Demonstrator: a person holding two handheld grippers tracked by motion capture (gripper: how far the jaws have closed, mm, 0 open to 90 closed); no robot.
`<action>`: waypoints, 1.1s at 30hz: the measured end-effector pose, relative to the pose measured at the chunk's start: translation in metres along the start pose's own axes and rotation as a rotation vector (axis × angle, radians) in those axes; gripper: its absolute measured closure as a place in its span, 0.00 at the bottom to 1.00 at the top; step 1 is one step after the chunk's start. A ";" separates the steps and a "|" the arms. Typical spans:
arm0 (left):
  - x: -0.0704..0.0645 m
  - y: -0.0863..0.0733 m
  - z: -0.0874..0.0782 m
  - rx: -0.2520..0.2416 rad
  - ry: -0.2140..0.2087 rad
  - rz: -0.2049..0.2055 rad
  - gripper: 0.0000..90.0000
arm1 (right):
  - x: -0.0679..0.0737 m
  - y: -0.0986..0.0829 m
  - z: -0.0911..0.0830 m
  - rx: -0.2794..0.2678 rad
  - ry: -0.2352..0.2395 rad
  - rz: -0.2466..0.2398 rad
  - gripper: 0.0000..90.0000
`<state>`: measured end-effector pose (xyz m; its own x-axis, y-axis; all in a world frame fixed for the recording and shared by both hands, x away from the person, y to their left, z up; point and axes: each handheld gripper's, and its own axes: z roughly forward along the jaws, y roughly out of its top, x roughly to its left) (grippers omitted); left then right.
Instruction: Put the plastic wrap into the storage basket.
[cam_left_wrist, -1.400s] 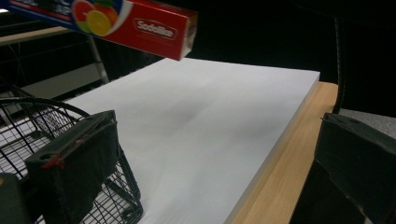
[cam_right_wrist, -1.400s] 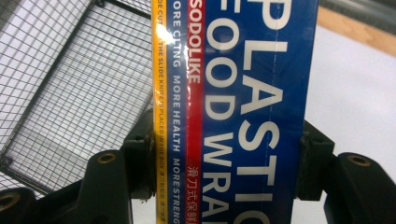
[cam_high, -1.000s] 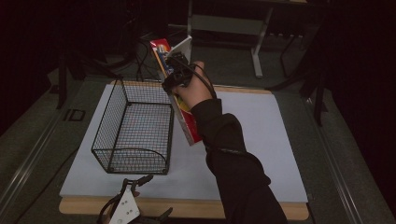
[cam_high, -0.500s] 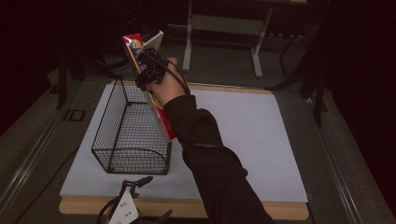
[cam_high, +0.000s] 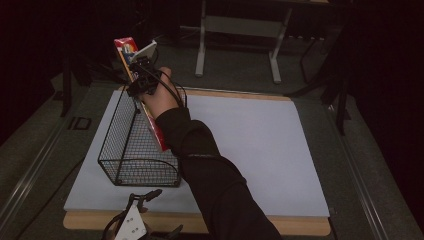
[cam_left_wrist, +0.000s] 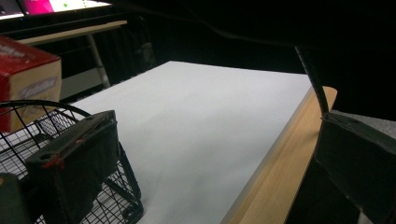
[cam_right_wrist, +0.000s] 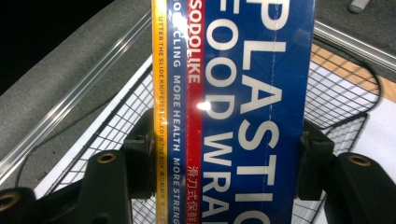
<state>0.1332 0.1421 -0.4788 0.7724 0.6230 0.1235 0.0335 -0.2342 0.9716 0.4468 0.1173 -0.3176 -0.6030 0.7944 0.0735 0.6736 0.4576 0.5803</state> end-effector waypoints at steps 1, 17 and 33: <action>0.000 0.000 0.000 -0.001 0.000 0.001 0.01 | 0.002 -0.001 0.002 -0.003 -0.001 -0.001 0.44; -0.002 0.001 -0.001 -0.003 -0.010 0.014 0.01 | -0.004 -0.037 0.051 0.037 -0.014 0.020 0.44; -0.003 0.002 -0.001 -0.006 -0.015 0.015 0.01 | -0.002 -0.057 0.077 0.103 -0.037 0.032 0.44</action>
<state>0.1306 0.1406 -0.4772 0.7819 0.6084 0.1356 0.0177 -0.2391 0.9708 0.4423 0.1208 -0.4130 -0.5654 0.8227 0.0597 0.7340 0.4688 0.4914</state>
